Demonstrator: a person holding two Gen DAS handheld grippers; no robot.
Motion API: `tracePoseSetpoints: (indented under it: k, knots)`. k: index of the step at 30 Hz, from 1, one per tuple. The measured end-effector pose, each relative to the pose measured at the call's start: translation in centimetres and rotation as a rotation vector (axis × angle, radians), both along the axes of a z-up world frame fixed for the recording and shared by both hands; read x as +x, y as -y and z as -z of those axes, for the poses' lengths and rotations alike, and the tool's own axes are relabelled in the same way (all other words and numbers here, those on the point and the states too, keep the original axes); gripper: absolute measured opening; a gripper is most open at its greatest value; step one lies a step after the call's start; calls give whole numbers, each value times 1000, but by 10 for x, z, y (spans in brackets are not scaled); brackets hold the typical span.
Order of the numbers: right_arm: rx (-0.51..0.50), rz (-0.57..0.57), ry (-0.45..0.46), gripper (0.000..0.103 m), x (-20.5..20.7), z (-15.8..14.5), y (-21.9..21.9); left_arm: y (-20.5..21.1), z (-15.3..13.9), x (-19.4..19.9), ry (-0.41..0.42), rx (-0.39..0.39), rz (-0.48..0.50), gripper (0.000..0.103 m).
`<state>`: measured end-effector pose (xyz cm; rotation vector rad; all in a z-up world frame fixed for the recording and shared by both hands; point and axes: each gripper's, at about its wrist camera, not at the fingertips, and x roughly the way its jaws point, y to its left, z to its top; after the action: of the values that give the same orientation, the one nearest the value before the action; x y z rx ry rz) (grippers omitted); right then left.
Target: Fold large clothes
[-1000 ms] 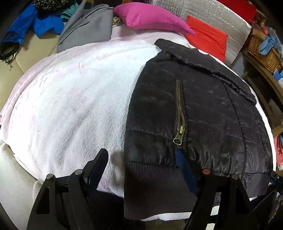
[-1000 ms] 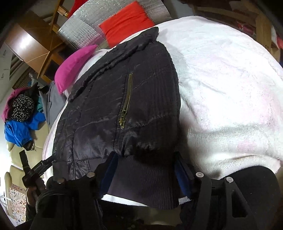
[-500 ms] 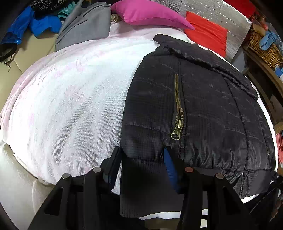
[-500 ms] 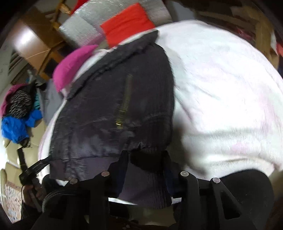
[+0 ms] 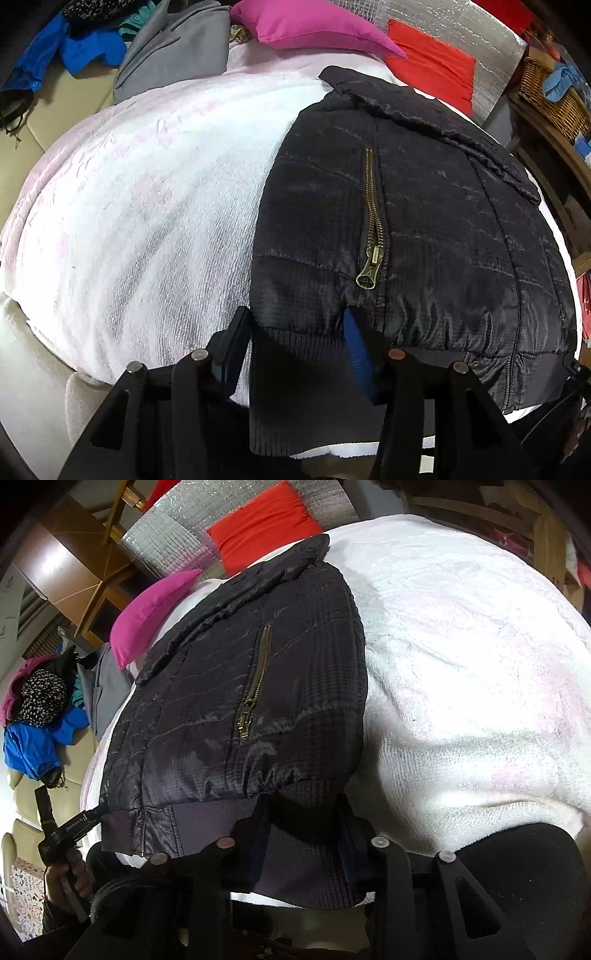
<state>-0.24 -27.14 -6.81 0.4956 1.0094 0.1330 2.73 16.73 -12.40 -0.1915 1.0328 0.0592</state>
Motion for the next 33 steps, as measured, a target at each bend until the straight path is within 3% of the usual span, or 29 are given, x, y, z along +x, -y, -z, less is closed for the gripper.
tracePoseSetpoints:
  k: [6,8,11,14,16,19,24,33]
  knots:
    - [33,6,20,30,-2,-9,6,2,-1,-1,1,12,2,51]
    - [45,10,1,38,-1,-3,7,2,-1,-2,3,14,3,51]
    - [83,2,-2,62,-2,5,2,2,0,-2,3,12,7,52]
    - [38,-21,-2,62,0,7,-9,2,0,-2,4,11,5,52]
    - [20,-20,-9,38,2,7,-11,4,0,-3,3,23,9,52]
    - [19,-15,-16,18,1,6,-5,6,-2,-4,4,34,10,43]
    - [10,-30,19,10,-4,-11,-5,11,-8,-7,10,66,22,23]
    - [12,-58,87,9,-6,-45,-1,17,-25,-26,43,57,33,17]
